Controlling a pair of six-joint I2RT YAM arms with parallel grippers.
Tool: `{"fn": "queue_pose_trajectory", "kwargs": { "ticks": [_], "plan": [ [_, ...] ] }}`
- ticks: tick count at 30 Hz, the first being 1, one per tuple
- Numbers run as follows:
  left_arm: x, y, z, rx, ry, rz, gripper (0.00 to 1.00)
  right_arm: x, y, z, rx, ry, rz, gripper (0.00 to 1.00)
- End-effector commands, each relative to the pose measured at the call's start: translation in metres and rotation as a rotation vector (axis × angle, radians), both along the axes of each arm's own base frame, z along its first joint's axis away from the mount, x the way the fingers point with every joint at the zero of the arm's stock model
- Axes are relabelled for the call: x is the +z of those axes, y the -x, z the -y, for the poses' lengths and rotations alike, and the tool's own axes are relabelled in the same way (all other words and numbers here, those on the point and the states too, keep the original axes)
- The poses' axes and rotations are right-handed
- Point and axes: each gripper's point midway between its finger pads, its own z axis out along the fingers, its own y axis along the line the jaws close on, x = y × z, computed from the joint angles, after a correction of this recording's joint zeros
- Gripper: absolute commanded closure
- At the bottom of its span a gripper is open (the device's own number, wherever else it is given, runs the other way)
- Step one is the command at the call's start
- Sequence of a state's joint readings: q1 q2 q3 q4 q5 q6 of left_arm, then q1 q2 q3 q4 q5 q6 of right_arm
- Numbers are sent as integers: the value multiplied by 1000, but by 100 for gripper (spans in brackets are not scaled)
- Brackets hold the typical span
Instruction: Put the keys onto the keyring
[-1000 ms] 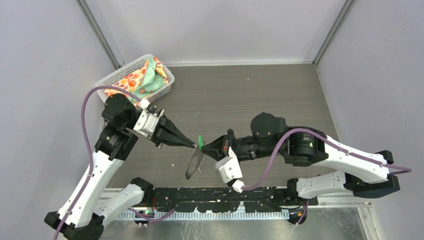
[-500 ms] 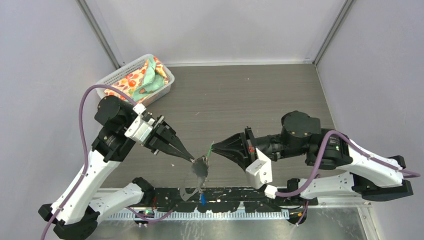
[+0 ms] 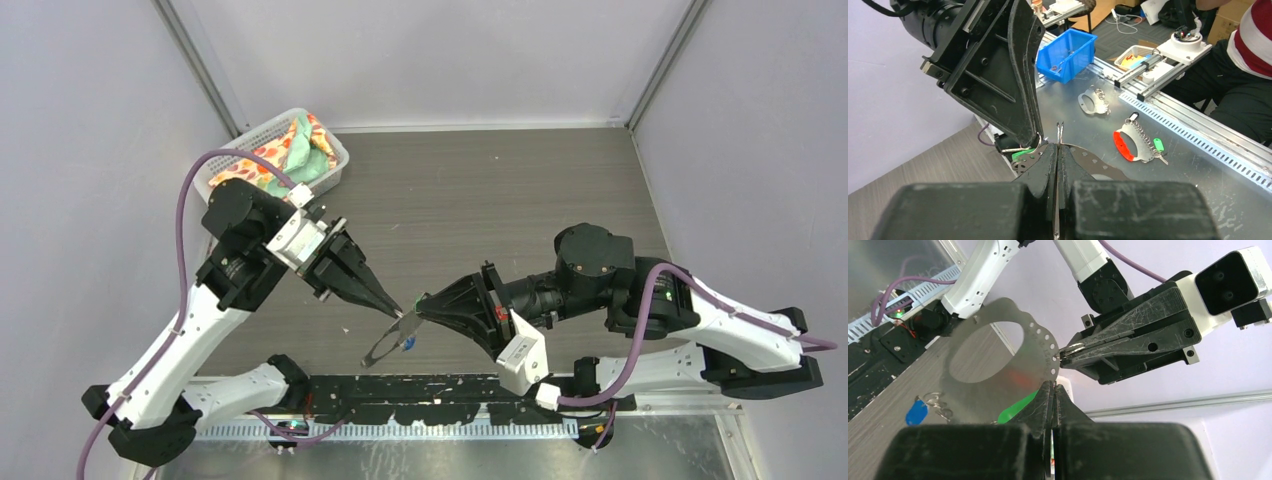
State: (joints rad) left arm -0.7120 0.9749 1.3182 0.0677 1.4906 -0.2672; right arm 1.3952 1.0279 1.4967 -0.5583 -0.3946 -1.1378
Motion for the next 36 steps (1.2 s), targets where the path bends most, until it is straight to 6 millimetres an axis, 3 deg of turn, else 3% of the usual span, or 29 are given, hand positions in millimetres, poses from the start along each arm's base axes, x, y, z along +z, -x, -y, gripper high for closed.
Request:
{"fn": "queue_pose_trajectory", "kwargs": {
  "ticks": [1, 13, 36],
  "plan": [
    [18, 11, -5, 12, 54, 28, 100, 21, 6, 2, 28, -57, 65, 99],
    [13, 11, -5, 36, 57, 14, 100, 28, 16, 0, 61, -81, 63, 99],
    [4, 8, -3, 65, 61, 15, 100, 35, 13, -2, 33, -115, 55, 99]
  ]
}}
